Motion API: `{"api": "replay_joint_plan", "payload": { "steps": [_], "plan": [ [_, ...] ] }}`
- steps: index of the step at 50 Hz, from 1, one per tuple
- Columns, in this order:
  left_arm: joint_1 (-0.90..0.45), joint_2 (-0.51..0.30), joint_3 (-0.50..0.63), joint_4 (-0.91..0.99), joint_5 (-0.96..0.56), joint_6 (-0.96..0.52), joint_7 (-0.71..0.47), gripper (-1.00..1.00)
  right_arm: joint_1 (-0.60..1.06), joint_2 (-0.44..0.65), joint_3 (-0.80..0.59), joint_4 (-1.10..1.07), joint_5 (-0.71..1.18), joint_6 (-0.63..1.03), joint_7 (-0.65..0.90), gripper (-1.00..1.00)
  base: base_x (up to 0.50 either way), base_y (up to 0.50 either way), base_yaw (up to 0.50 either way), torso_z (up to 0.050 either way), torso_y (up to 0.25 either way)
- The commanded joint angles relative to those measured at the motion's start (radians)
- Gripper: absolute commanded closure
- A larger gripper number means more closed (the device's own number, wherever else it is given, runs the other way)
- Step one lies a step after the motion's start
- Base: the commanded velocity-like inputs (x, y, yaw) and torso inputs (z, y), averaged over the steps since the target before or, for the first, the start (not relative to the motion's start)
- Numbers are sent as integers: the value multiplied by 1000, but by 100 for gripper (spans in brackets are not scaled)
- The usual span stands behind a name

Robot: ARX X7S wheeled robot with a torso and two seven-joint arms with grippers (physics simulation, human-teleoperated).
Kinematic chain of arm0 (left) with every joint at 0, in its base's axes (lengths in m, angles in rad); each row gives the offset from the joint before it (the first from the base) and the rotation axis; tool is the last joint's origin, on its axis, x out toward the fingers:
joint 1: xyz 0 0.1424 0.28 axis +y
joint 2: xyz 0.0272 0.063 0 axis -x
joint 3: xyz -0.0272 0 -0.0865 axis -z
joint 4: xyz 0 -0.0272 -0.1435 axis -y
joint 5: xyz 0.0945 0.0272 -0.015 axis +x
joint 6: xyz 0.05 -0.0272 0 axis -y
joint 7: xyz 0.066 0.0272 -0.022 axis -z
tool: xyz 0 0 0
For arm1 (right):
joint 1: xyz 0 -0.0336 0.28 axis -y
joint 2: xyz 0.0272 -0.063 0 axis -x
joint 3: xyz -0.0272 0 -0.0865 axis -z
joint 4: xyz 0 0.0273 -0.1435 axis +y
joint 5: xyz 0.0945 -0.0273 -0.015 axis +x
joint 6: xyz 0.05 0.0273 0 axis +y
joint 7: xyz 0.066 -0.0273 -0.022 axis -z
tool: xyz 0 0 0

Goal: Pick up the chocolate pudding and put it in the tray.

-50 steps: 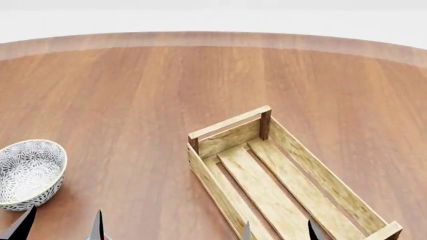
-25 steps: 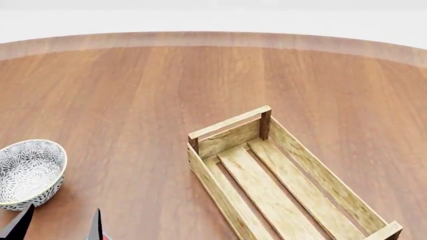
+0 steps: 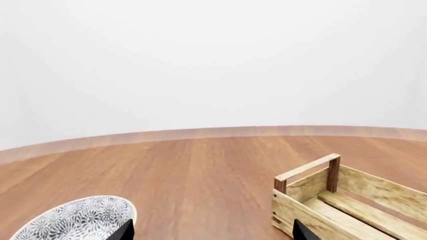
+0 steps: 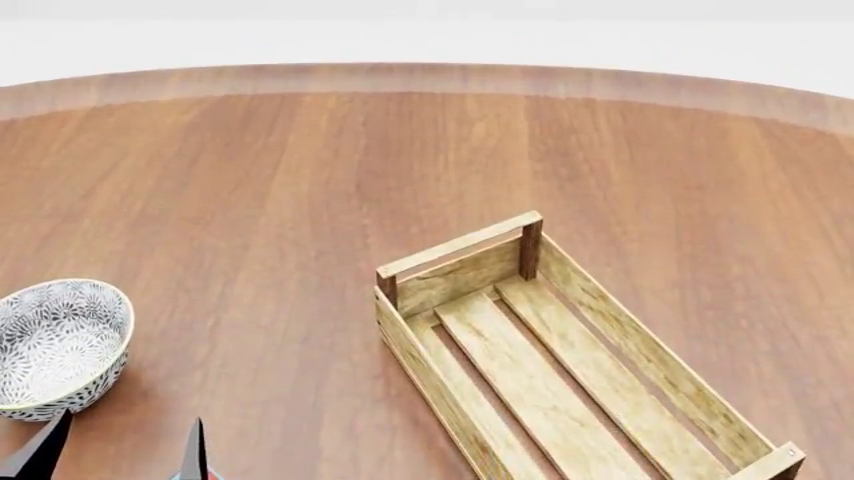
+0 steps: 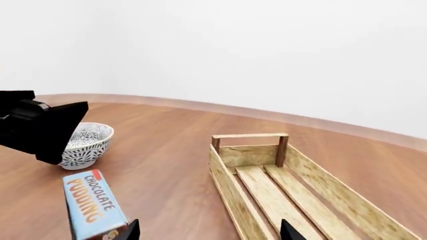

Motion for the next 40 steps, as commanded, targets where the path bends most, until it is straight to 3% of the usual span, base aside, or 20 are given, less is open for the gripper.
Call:
{"api": "replay_joint_plan", "payload": {
  "steps": [1,27,39,40],
  "plan": [
    [-5,-9,10,10,-4,-9,-12,-100,-65,33,-29,-36,-25,-35,-17,-100,0,0,0,0,0],
    [-11,-27,23,27,-16,-21,-30,-100,32,14,-143,88,-31,-4,-86,-100,0,0,0,0,0],
    [-7,-28,28,5,-23,3,-36,-100,130,-30,-191,203,-40,22,-109,-100,0,0,0,0,0],
    [-15,-31,34,35,-20,-24,-39,-100,207,-76,-253,310,-59,51,-150,-100,0,0,0,0,0]
  ]
}}
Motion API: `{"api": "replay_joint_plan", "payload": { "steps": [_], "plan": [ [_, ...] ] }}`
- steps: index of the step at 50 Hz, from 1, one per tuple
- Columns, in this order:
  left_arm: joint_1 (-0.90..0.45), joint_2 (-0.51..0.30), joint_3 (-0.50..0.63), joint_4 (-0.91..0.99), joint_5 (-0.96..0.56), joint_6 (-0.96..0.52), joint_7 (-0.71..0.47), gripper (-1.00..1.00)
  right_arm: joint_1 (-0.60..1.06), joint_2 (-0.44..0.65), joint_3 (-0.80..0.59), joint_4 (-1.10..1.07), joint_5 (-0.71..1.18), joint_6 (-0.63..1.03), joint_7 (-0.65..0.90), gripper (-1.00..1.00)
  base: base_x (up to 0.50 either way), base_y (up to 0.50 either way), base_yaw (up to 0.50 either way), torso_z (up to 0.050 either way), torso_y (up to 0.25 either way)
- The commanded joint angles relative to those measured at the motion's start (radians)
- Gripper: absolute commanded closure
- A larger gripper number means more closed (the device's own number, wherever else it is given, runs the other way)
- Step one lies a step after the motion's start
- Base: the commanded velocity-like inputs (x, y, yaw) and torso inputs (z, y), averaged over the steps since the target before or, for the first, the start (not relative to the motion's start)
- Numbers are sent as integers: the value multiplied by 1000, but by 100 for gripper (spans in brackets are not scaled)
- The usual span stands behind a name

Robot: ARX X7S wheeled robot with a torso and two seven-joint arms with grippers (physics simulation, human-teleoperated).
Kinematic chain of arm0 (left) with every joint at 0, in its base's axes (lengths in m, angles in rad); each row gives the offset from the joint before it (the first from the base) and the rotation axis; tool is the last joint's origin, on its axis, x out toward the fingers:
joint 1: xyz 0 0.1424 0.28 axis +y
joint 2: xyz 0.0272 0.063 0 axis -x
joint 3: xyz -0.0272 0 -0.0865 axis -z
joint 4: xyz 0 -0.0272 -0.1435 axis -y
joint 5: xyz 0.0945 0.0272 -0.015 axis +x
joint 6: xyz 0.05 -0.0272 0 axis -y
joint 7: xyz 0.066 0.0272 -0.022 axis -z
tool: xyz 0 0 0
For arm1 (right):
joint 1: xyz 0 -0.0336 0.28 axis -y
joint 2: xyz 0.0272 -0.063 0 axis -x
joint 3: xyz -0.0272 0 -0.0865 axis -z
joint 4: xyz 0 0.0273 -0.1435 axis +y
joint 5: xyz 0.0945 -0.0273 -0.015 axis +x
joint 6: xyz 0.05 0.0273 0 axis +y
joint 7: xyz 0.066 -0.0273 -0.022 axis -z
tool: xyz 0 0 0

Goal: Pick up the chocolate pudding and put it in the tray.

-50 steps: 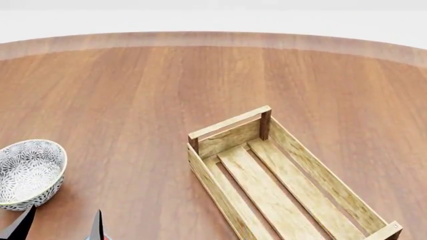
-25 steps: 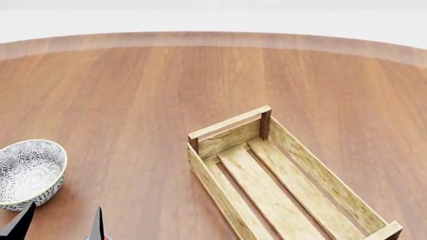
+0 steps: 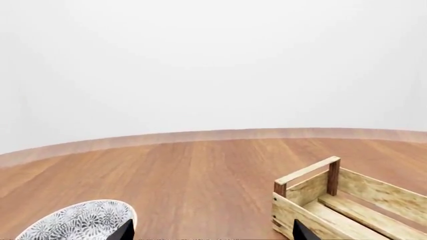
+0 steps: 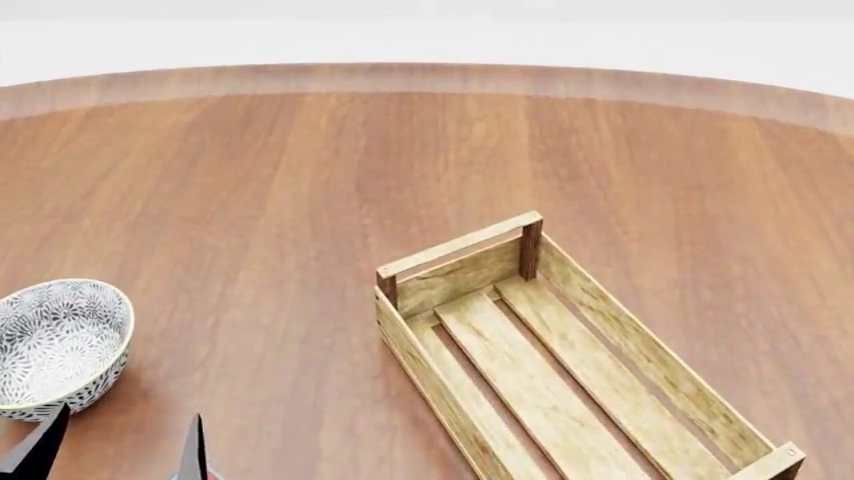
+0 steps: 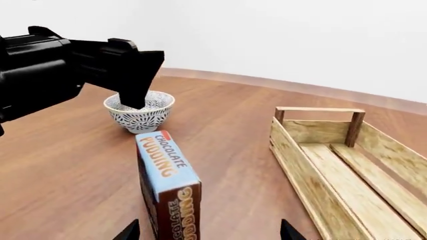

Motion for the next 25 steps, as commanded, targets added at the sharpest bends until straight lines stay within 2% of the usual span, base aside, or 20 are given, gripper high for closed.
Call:
{"api": "replay_joint_plan", "payload": {
  "steps": [1,25],
  "plan": [
    [-8,-6,11,24,-3,-21,-10,-100,143,-75,-103,186,-31,46,-59,-100,0,0,0,0,0],
    [-10,-11,32,15,-6,-8,-22,-100,202,-81,-99,223,-8,72,-57,-100,0,0,0,0,0]
  ]
}}
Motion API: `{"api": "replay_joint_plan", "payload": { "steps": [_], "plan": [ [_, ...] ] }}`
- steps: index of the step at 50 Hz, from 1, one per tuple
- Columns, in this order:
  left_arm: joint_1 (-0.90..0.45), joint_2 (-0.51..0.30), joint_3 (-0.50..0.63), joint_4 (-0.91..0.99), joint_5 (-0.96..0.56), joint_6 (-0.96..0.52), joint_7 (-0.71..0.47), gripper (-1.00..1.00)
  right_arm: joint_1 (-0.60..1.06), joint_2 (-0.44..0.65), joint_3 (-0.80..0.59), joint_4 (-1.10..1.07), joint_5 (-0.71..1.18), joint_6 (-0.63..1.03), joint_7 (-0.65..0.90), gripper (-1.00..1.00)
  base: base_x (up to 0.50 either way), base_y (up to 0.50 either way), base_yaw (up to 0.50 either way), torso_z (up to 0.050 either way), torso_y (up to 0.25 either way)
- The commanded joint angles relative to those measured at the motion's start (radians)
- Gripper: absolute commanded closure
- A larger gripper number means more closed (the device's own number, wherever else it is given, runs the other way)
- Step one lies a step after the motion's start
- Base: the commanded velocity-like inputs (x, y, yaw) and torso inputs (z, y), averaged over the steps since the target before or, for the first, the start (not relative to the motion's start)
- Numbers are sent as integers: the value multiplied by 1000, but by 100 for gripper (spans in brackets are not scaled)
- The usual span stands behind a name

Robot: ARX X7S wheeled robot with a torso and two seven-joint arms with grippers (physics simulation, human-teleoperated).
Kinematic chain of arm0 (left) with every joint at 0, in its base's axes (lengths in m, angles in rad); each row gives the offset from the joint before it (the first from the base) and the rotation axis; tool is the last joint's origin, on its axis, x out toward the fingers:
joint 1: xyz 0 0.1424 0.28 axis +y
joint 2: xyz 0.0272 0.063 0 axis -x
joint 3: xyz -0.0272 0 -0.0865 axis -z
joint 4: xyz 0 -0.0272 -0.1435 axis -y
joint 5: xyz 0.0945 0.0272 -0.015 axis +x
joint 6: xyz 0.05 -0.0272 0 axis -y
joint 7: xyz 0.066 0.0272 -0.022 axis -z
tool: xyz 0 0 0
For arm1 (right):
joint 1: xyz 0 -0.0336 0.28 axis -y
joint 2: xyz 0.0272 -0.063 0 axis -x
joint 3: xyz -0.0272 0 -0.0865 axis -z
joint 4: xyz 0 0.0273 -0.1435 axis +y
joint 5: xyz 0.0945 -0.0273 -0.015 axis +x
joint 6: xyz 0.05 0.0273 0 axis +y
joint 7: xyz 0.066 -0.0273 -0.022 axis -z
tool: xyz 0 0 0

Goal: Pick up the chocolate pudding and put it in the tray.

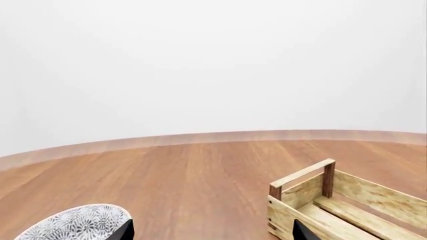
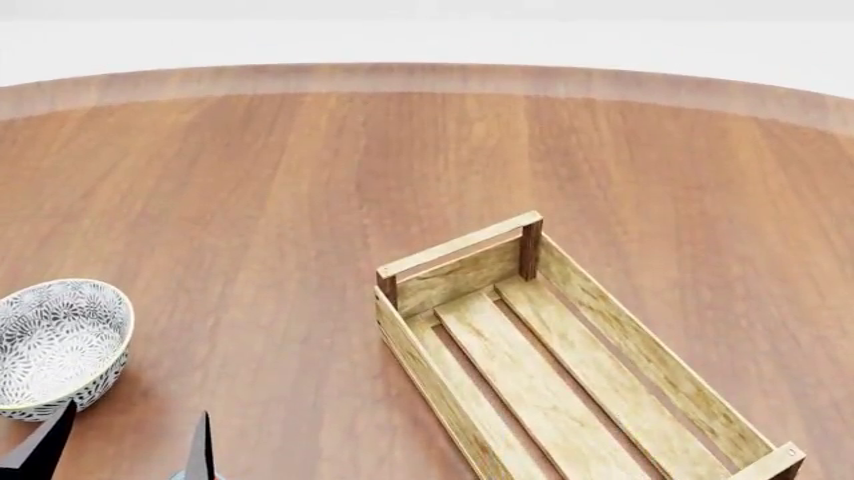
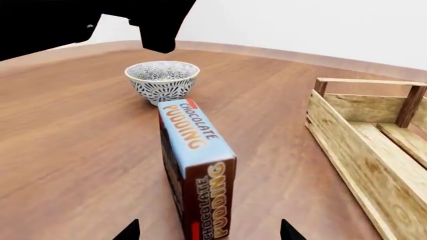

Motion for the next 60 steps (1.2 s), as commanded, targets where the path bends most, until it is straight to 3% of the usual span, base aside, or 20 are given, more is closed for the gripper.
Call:
{"api": "replay_joint_plan", "payload": {
  "steps": [1,60],
  "plan": [
    [-2,-3,9,0,-3,1,-7,-100,37,-5,-2,19,10,22,-3,-100,0,0,0,0,0],
    [-1,-29,31,0,-26,19,-30,-100,230,-87,-72,213,31,57,-24,-100,0,0,0,0,0]
  ]
}}
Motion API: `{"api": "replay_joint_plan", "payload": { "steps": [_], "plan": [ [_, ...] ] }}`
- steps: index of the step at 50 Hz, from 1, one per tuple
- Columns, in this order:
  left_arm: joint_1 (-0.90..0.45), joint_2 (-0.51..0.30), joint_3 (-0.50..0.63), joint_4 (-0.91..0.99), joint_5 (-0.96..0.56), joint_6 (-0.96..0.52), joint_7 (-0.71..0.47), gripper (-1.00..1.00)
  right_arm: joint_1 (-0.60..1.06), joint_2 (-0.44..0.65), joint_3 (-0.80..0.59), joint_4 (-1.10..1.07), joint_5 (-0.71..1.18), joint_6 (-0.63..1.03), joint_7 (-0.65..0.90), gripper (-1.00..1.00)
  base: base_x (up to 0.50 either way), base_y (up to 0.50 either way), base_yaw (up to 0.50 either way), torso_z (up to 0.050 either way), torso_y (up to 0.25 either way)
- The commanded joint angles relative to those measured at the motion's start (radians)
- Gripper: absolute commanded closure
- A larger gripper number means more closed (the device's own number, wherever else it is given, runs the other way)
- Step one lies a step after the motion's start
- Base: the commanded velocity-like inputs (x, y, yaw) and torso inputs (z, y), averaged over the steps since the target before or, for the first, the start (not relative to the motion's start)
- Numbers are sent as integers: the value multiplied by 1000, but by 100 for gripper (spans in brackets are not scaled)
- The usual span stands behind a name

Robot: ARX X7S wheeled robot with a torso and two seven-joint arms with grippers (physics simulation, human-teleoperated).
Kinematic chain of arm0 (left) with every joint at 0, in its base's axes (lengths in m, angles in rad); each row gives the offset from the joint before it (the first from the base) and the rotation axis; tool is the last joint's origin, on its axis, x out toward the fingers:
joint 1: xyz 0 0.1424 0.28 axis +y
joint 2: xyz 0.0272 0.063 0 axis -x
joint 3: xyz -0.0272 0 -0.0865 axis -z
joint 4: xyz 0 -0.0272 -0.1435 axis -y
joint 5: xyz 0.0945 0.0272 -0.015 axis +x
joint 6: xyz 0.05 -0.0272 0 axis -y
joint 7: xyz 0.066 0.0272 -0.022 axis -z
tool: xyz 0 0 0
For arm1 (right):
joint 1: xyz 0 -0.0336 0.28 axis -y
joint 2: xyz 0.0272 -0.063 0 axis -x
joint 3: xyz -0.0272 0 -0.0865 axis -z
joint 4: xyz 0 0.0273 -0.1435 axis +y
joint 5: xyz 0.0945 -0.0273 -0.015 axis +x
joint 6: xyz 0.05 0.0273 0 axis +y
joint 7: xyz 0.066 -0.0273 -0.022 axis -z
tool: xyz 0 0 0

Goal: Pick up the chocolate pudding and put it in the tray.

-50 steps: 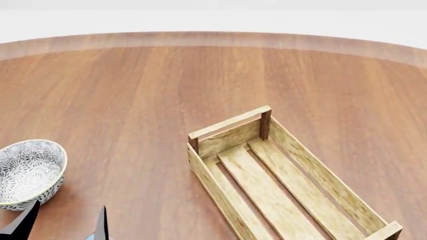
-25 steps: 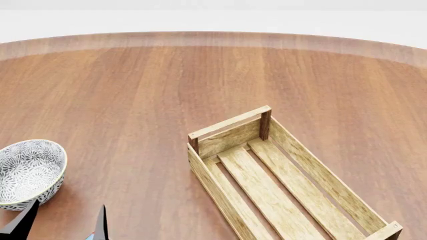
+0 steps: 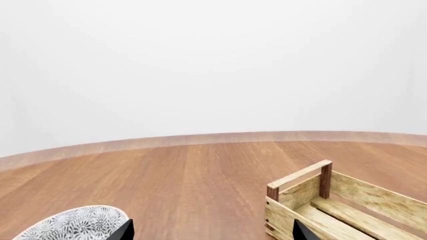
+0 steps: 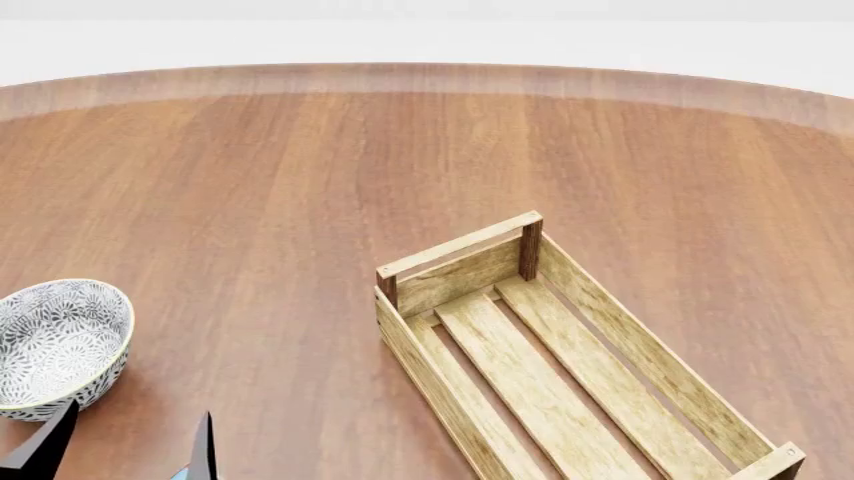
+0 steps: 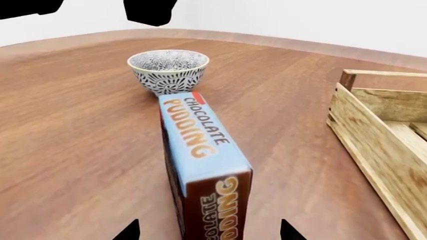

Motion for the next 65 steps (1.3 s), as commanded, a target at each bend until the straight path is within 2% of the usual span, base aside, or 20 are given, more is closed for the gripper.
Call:
{"api": "replay_joint_plan", "payload": {
  "steps": [1,43,65],
  "plan": [
    [4,-4,3,-1,-6,9,-4,-100,42,-17,-4,42,13,3,-4,-100,0,0,0,0,0],
    [-1,-17,18,5,-20,6,-22,-100,179,-79,-29,242,32,-12,-1,-100,0,0,0,0,0],
    [-10,-18,35,-5,-22,13,-26,-100,195,-86,-45,262,53,-17,1,-100,0,0,0,0,0]
  ]
}}
